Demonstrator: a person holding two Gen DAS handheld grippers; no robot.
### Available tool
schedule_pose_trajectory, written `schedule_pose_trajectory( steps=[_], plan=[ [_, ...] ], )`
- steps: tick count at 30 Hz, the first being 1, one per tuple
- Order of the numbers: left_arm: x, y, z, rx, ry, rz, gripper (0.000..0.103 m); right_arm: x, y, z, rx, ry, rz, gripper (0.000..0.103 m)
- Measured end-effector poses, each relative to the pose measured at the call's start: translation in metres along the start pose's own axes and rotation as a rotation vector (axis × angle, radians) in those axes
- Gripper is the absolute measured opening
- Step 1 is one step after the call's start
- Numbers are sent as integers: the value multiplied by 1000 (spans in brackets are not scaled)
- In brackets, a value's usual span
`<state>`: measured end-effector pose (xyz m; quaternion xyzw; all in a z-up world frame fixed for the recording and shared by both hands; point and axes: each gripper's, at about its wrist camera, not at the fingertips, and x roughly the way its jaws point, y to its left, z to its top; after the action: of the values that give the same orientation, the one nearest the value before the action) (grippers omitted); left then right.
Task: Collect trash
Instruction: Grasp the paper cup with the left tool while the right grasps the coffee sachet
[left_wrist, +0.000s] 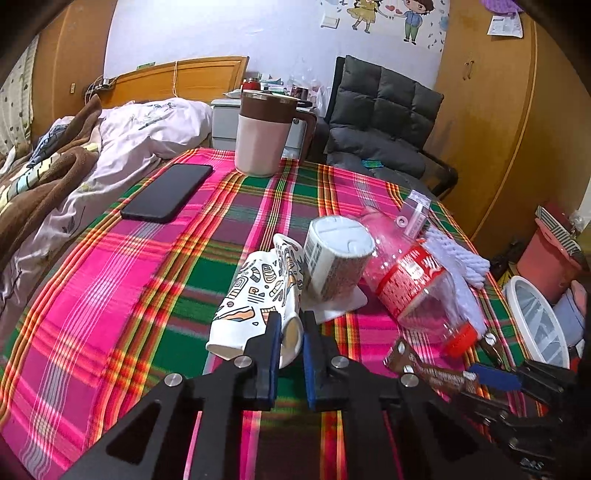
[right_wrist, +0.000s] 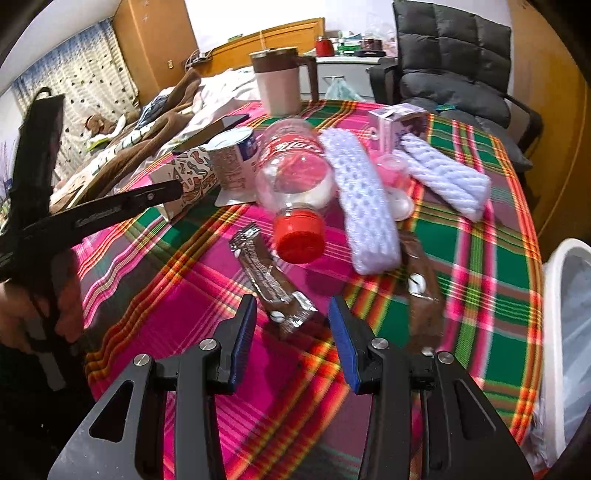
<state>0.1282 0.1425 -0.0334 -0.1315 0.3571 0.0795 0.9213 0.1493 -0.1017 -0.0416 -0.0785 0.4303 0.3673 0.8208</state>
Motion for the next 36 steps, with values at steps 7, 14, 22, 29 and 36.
schedule_pose_trajectory(
  steps=[7, 14, 22, 29, 36],
  plan=[
    [-18, -3, -19, -3, 15, -28, 11, -3, 6, -2, -25, 7, -17, 14],
    [-34, -11, -31, 3, 20, -57, 11, -17, 6, -10, -6, -18, -8, 9],
    [-54, -22, -45, 15, 22, -96, 10, -38, 7, -23, 31, -61, 6, 8],
    [-67, -30, -53, 24, 20, -113, 9, -41, 7, -29, 56, -48, 19, 8],
    [-73, -23, -50, 14, -7, -72, 10, -33, 12, -12, -23, -81, -13, 43]
  ],
)
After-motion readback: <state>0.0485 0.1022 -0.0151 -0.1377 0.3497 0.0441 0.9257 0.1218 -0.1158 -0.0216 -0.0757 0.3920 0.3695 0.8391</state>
